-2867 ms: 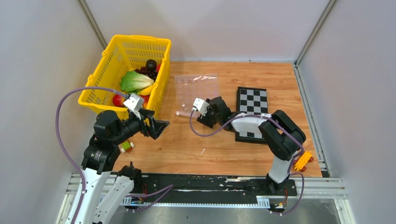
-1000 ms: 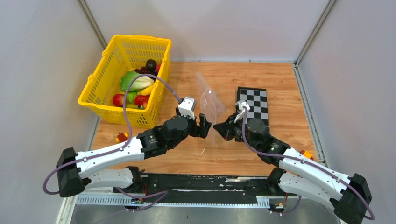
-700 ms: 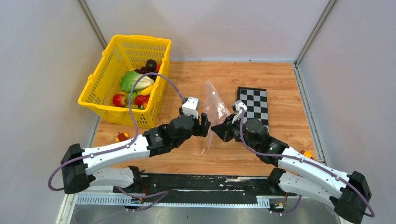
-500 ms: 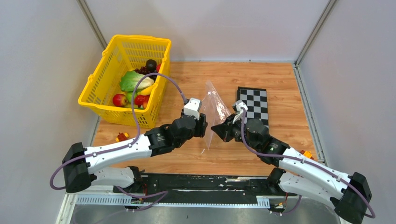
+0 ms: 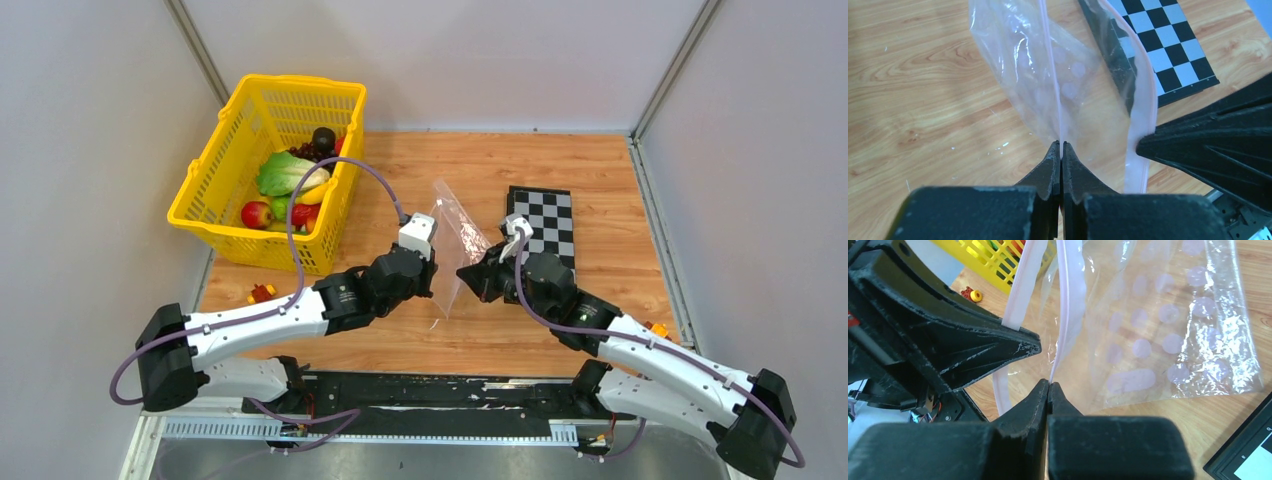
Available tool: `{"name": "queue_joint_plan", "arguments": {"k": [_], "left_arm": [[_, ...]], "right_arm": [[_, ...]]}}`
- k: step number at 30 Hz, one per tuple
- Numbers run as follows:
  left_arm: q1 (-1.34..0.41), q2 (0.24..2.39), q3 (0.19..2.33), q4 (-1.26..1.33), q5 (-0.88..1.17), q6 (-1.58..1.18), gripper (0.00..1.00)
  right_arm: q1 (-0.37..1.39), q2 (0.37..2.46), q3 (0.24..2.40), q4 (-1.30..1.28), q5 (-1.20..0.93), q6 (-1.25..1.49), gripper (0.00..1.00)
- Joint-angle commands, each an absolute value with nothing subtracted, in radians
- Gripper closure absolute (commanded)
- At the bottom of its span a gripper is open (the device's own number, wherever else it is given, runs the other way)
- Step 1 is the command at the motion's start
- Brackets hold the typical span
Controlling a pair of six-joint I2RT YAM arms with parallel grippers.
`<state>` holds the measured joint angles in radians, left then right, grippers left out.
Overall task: Place the food in the zip-top bag and seal the zipper
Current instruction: Zip the zipper food storage bag at the center of the board.
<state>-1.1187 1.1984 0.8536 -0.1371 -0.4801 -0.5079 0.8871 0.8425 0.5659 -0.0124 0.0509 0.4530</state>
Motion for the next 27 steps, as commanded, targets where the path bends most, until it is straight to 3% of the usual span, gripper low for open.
{"name": "queue_joint_plan", "arguments": {"k": [1, 8, 17, 23, 27], "left_arm": [[-1.123, 1.159, 0.862, -0.086, -0.427, -0.485, 1.0], [-1.144, 1.173, 0.918, -0.1, -0.409, -0.476, 1.0], [-1.144, 1.136, 0.917, -0.12, -0.437, -0.479, 1.0], [-1.144, 1.111, 0.921, -0.14, -0.456, -0.476, 1.0], [-1.145, 1.11, 0.933, -0.161, -0.477, -0.474, 1.0]], "right_arm": [[0.893, 0.875, 0.678, -0.095, 0.09, 0.466, 0.96], [0.914, 0.957, 0.819, -0.208, 0.171, 0.446, 0.64], [0.947, 1.052, 0.92, -0.306, 0.217, 0.406, 0.63], [0.996, 1.112, 0.989, -0.435, 0.383, 0.409, 0.63], [1.039, 1.124, 1.028, -0.458, 0.458, 0.444, 0.55]]}}
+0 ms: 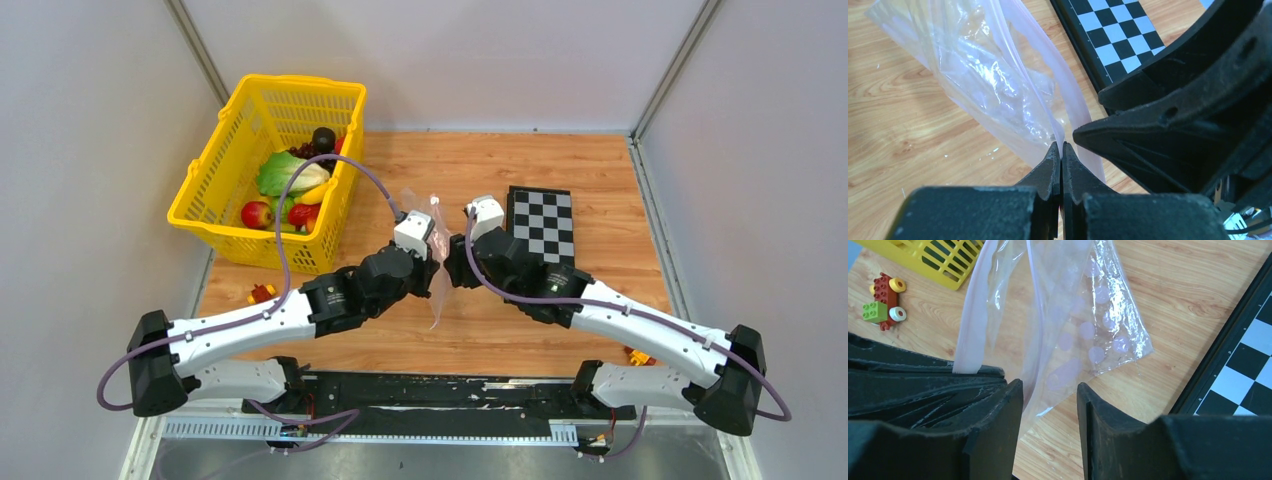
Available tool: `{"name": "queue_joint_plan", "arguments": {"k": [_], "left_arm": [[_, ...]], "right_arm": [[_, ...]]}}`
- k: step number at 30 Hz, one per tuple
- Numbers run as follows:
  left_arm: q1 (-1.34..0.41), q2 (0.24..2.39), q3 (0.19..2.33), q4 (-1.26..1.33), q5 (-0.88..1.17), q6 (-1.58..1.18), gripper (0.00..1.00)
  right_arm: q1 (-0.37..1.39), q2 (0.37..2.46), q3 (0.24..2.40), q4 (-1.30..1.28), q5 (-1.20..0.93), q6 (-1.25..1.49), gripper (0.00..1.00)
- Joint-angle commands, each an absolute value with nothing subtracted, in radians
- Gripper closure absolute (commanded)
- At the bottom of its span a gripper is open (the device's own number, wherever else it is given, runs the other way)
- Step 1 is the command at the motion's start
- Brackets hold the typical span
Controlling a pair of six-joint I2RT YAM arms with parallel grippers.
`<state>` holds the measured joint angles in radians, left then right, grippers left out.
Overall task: Place the food in the zip-top bag and seal the zipper
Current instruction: Zip the zipper food storage bag at the center of the board.
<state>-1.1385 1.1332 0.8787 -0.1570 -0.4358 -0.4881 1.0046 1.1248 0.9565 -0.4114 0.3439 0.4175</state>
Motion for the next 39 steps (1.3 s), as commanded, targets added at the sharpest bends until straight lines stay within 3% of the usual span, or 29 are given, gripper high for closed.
{"name": "queue_joint_plan", "arguments": {"k": [1, 5, 9, 18, 25, 28, 31, 33, 39], "left_arm": [[-1.145, 1.111, 0.939, -0.169, -0.48, -0.473, 1.0], [-1.144, 1.111, 0.947, -0.174, -0.464, -0.472, 1.0], [-1.144, 1.108, 0.954, -0.172, -0.45, -0.471, 1.0], [-1.146, 1.085, 0.954, -0.212, -0.493, -0.466, 1.0], [-1.144, 1.038, 0.918, -0.212, -0.535, -0.47, 1.0], [-1.144, 1.033, 0.928, -0.247, -0.571, -0.455, 1.0], [-1.144, 1.028, 0.943, -0.301, -0.649, -0.445, 1.0], [-1.144, 1.026, 0.955, -0.341, -0.696, -0.443, 1.0], [-1.085, 1.025, 0.975, -0.438, -0.726, -0.443, 1.0]], "right_arm": [[1.043, 1.121, 1.036, -0.458, 0.454, 0.464, 0.53], [1.052, 1.127, 1.048, -0.443, 0.466, 0.489, 0.53], [1.052, 1.136, 1.043, -0.407, 0.421, 0.477, 0.61], [1.051, 1.085, 0.974, -0.326, 0.452, 0.521, 1.0], [1.045, 0.903, 0.737, -0.043, 0.41, 0.616, 1.0], [1.045, 0.919, 0.808, -0.184, 0.436, 0.608, 1.0], [1.045, 0.911, 0.867, -0.28, 0.477, 0.582, 0.89], [1.045, 0.903, 0.918, -0.372, 0.509, 0.59, 1.0], [1.048, 0.951, 1.091, -0.663, 0.584, 0.641, 1.0]]}}
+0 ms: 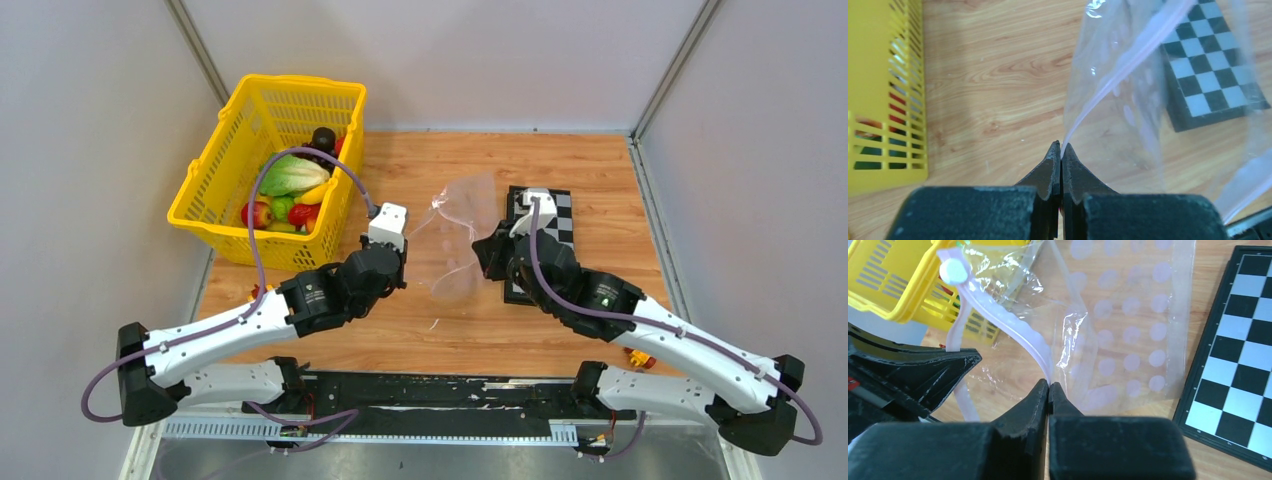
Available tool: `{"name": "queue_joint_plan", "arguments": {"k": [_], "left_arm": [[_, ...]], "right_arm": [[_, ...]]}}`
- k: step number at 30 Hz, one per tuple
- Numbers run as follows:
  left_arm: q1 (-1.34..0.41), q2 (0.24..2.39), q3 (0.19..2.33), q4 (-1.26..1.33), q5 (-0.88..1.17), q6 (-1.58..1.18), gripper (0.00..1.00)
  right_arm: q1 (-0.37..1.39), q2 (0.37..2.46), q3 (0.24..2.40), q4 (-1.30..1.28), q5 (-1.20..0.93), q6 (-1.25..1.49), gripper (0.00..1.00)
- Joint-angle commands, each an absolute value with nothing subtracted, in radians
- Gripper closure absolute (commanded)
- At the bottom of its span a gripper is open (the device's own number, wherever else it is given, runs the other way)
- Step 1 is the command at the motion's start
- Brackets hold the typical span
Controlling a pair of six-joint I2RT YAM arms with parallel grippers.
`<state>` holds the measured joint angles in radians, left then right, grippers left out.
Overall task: Place the food in the zip-top bag and seal the zipper
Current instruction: Zip the zipper food storage bag at the center of the board, then move the bin to the center of the board.
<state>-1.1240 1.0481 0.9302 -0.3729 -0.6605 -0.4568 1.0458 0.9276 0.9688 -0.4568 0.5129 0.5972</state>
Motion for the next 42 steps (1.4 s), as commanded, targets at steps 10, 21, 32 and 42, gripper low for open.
{"name": "queue_joint_plan", "arguments": {"k": [10, 21, 32, 42], "left_arm": [[-1.062, 1.047, 0.982, -0.362, -0.554, -0.403, 0.84], [-0.893, 0.975, 1.152, -0.482, -0.412, -0.193, 0.0], [-0.449, 1.107, 1.247, -0.554, -0.268, -0.103, 0.0], [-0.339, 1.23, 1.168, -0.527, 0.107, -0.11, 0.0]], "right_arm": [[1.084, 1.027, 1.123, -0.651, 0.629, 0.703, 1.0], [1.075, 1.103, 1.101, -0.519, 0.647, 0.657, 1.0], [1.075, 1.106, 1.046, -0.445, 0.543, 0.661, 1.0], [1.074, 1.072, 1.014, -0.436, 0.528, 0.664, 1.0]]}}
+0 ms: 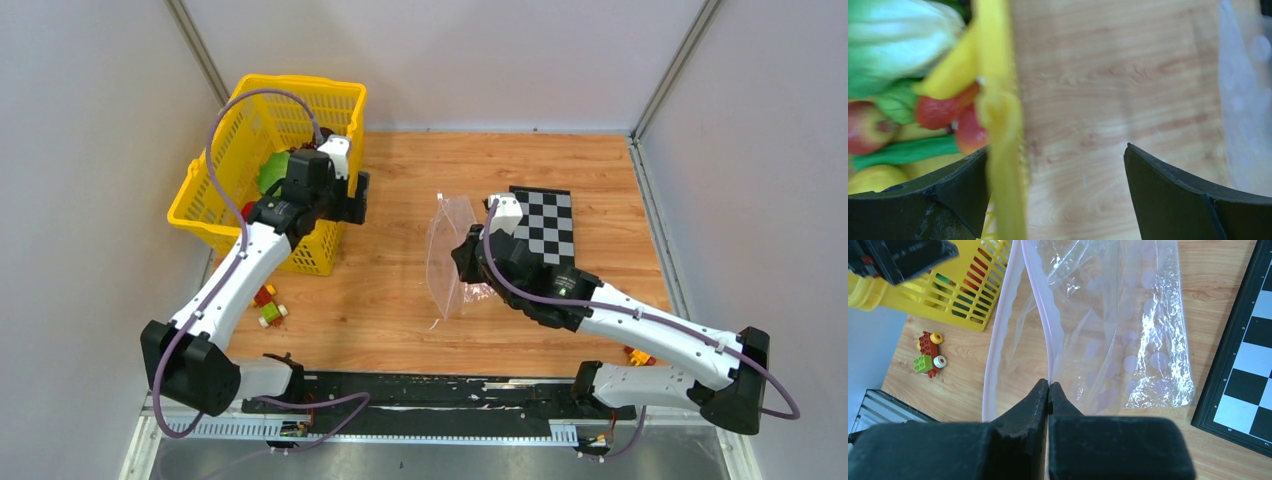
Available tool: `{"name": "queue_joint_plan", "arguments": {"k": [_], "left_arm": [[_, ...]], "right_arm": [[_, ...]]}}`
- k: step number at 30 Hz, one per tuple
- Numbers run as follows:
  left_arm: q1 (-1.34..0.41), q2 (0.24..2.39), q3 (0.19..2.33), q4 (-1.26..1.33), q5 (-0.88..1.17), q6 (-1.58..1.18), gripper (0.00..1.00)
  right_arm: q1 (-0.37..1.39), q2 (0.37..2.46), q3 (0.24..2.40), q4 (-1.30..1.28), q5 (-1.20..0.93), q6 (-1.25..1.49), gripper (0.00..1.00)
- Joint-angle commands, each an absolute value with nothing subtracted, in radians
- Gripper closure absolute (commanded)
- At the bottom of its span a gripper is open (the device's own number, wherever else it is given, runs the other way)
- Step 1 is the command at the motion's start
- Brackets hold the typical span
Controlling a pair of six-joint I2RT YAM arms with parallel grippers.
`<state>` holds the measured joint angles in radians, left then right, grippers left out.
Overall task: Place the food in the zip-top bag and seal the zipper
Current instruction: Move the bin to the center of the board.
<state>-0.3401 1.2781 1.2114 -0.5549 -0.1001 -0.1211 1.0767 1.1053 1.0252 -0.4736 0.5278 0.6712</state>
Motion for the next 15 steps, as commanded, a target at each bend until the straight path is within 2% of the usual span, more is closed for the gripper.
{"name": "queue_joint_plan", "arguments": {"k": [1, 6, 15], "left_arm": [[-0.339, 1.215, 1.139, -0.507, 0.152, -0.112, 0.0], [-0.374, 1.215, 1.087, -0.525, 0.43, -0.112, 0.1], [-0.616, 1.141, 1.046, -0.557, 0.388, -0.133, 0.13]], "right_arm": [[1.075, 1.067, 1.011, -0.441, 0.538, 0.665, 1.0], [1.074, 1.037, 1.014, -0.482, 0.622, 0.666, 1.0], [1.075, 0.977, 1.01, -0.535, 0.73, 0.68, 1.0]]}}
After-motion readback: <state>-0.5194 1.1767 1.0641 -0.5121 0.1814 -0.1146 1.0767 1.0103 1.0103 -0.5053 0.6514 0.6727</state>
